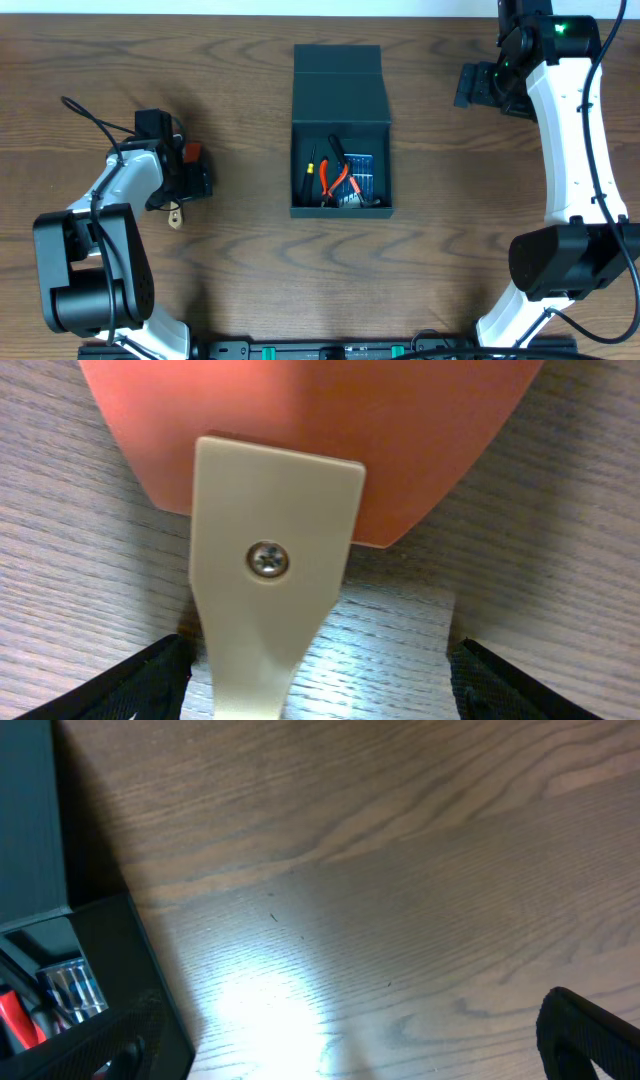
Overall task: Pack container
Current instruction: 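Lower the left gripper and grasp the beige scraper handle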
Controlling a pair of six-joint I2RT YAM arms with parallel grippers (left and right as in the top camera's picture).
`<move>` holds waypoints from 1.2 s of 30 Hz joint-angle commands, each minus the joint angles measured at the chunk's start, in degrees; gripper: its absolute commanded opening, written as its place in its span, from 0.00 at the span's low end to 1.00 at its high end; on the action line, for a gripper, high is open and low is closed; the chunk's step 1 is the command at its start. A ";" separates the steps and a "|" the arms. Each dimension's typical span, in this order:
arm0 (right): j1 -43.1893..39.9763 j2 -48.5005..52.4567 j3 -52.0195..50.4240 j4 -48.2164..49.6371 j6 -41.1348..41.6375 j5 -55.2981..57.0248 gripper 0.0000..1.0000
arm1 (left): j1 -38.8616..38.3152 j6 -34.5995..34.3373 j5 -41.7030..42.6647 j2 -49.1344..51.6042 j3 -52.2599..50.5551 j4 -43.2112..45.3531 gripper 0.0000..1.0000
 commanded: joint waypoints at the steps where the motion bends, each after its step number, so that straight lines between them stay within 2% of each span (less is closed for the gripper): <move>1: -0.07 -0.39 1.01 -0.09 0.81 0.57 0.99 | 0.66 3.67 -0.85 0.74 -0.02 -0.31 0.81; 9: -0.07 -0.39 1.01 -0.09 0.81 0.57 0.99 | 0.63 9.42 -0.24 0.74 -0.02 -0.31 0.80; 14: -0.07 -0.39 1.01 -0.09 0.81 0.57 0.99 | 0.63 10.14 0.24 0.74 -0.02 -0.13 0.67; 20: -0.07 -0.39 1.01 -0.09 0.81 0.57 0.99 | 0.63 10.12 0.24 0.74 -0.02 -0.07 0.67; 21: -0.07 -0.39 1.01 -0.09 0.81 0.57 0.99 | 0.63 10.12 0.24 0.74 -0.02 -0.07 0.65; 24: -0.07 -0.39 1.01 -0.09 0.81 0.57 0.99 | 0.66 10.12 0.22 0.74 -0.02 -0.07 0.50; 26: -0.07 -0.39 1.01 -0.09 0.81 0.57 0.99 | 0.66 10.12 0.20 0.74 -0.02 -0.07 0.43; 33: -0.04 -0.39 1.01 -0.09 0.81 0.57 0.99 | 0.66 10.12 0.22 0.74 -0.02 -0.09 0.41; 36: -0.07 -0.39 1.01 -0.09 0.79 0.57 0.99 | 0.66 10.12 0.20 0.74 -0.02 -0.09 0.35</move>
